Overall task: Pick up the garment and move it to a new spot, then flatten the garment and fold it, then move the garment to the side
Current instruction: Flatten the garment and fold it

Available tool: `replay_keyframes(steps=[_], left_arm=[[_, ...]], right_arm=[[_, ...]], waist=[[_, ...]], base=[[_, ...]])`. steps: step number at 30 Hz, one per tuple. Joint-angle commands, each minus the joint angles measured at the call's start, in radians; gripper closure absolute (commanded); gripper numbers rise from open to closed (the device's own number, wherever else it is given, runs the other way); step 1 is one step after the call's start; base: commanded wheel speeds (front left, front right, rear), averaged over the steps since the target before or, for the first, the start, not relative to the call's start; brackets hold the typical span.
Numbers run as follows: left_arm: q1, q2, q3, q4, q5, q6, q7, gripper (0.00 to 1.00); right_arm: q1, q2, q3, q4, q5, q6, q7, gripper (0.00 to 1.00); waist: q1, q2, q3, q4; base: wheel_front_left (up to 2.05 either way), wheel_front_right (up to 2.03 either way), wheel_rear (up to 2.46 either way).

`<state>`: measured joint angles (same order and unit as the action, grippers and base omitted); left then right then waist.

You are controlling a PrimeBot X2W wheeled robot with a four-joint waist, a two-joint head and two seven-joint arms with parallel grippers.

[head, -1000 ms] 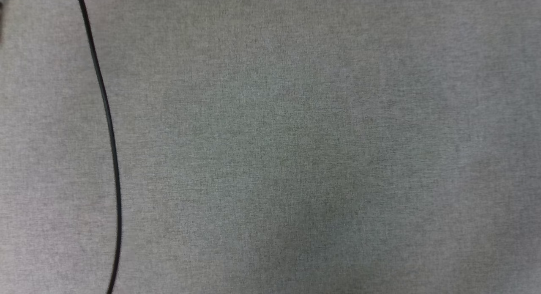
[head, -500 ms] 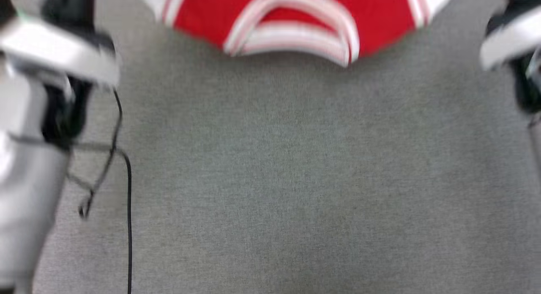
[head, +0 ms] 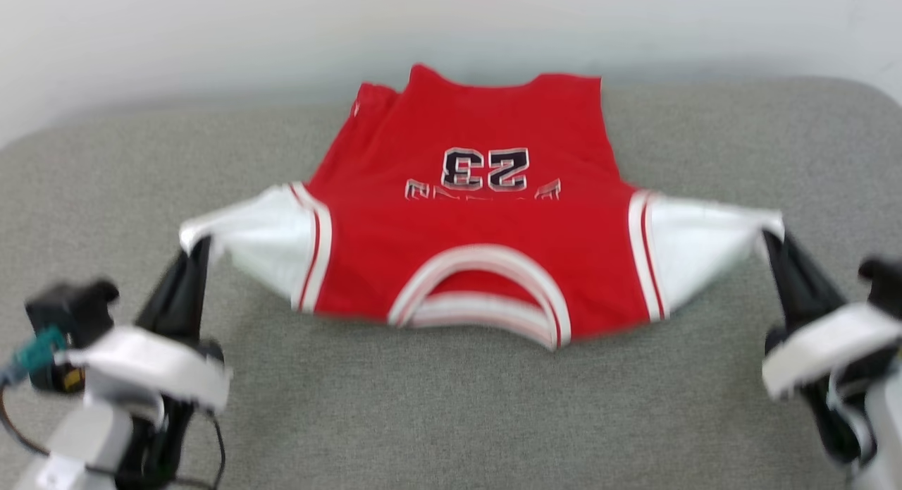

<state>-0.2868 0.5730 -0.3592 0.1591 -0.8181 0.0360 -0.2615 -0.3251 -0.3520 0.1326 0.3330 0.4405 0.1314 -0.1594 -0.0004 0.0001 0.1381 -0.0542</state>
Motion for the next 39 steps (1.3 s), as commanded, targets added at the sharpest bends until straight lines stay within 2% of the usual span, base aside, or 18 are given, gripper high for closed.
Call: replay_keyframes(steps=[1,10,18,24,30,31,32,33,37,39], left_arm=[[0.052,0.003,0.003,-0.008,-0.012,0.01,-0.004,1.0],[0.28,0.008,-0.002,-0.006,-0.042,0.064,-0.002,1.0],[0.423,0.003,-0.002,0.0,-0.068,0.092,0.0,1.0],[0.438,-0.014,-0.026,0.023,-0.06,0.092,0.003,1.0],[0.411,-0.033,-0.044,0.039,-0.05,0.081,0.002,1.0],[0.405,-0.035,-0.047,0.041,-0.045,0.079,0.002,1.0],[0.4,-0.037,-0.049,0.041,-0.043,0.078,0.001,1.0],[0.395,-0.041,-0.053,0.04,-0.038,0.075,0.001,1.0],[0.375,-0.053,-0.064,0.027,-0.021,0.07,0.0,1.0],[0.363,-0.062,-0.066,0.015,-0.01,0.068,-0.001,1.0]], right_arm=[[0.068,0.01,-0.016,-0.024,-0.005,-0.001,0.018,1.0],[0.383,0.06,-0.106,-0.122,-0.028,-0.001,0.11,1.0],[0.537,0.078,-0.133,-0.117,-0.026,-0.002,0.179,1.0],[0.591,0.067,-0.145,-0.049,-0.037,-0.002,0.209,1.0],[0.559,0.069,-0.138,-0.032,-0.048,-0.002,0.19,1.0],[0.55,0.071,-0.137,-0.035,-0.053,-0.002,0.182,0.59],[0.539,0.073,-0.139,-0.039,-0.057,-0.002,0.171,0.08],[0.528,0.073,-0.144,-0.044,-0.064,-0.002,0.159,0.0],[0.48,0.076,-0.167,-0.086,-0.062,-0.001,0.129,0.0],[0.449,0.054,-0.182,-0.124,-0.066,-0.001,0.119,0.0]], waist=[[0.0004,-0.0001,-0.035,-0.001],[0.0004,-0.0001,-0.105,0.002],[0.0004,-0.0001,-0.136,0.004],[0.0004,-0.0001,-0.135,0.017],[0.0004,-0.0001,-0.132,0.018],[0.0004,-0.0001,-0.131,0.018],[0.0004,-0.0001,-0.13,0.018],[0.0004,-0.0001,-0.128,0.019],[0.0004,-0.0001,-0.119,0.028],[0.0004,-0.0001,-0.109,0.035]], base=[[0.0,0.0,0.0],[0.0,0.0,0.0],[0.0,0.0,0.0],[0.0,0.0,0.0],[0.0,0.0,0.0],[0.0,0.0,0.0],[0.0,0.0,0.0],[0.0,0.0,0.0],[0.0,0.0,0.0],[0.0,0.0,0.0]])
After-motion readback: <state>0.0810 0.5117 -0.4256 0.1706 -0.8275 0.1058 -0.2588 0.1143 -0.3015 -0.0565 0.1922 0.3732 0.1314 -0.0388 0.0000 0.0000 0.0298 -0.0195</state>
